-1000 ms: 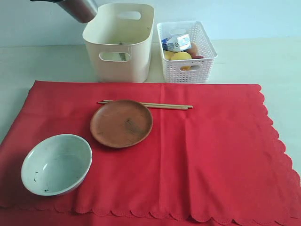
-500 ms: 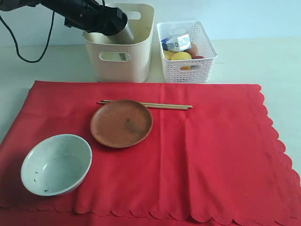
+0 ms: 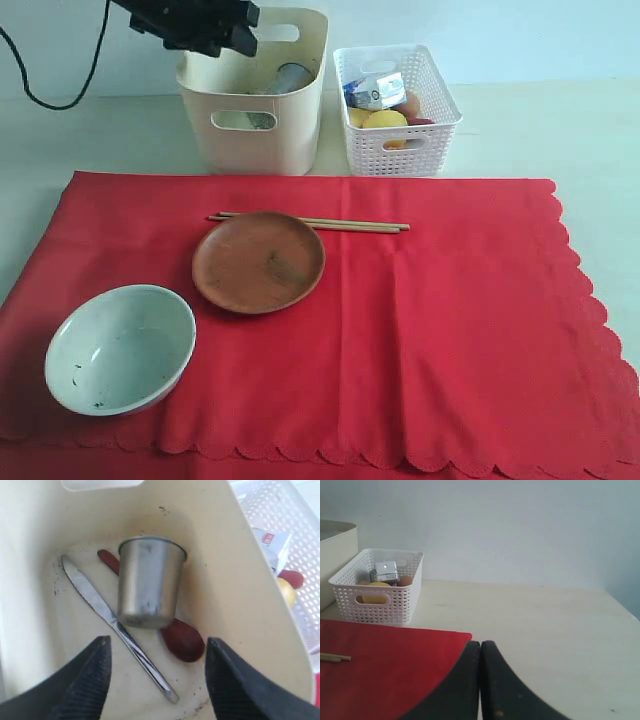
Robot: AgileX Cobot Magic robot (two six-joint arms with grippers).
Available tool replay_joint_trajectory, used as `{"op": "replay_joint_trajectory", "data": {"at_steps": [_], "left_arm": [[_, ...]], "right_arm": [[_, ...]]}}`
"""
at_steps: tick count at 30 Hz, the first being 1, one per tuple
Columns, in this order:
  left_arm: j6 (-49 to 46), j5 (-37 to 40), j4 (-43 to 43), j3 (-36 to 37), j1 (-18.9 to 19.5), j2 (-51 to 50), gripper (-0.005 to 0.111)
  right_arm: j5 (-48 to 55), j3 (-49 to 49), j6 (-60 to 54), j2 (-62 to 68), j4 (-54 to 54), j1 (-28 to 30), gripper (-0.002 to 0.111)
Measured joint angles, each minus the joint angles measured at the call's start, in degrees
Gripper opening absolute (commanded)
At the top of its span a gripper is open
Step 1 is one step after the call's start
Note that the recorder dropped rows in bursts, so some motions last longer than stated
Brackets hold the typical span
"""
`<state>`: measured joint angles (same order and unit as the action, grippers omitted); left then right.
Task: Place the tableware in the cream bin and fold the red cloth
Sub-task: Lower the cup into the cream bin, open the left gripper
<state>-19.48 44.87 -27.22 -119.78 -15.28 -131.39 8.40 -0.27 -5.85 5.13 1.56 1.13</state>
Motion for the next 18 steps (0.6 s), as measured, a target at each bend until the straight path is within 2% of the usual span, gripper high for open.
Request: {"op": "replay_joint_trajectory", "data": {"at_steps": [13,18], "left_arm": [[2.2,18.4,3.3,0.0,0.0,11.2,0.055],[5.9,24.2,7.8,1.5,0.0,13.9,0.055]], "right_arm": [[-3.4,0.0,0.0,0.0,0.0,0.0,0.0],[-3.4,0.0,0.0,0.0,0.0,0.0,0.0]]}}
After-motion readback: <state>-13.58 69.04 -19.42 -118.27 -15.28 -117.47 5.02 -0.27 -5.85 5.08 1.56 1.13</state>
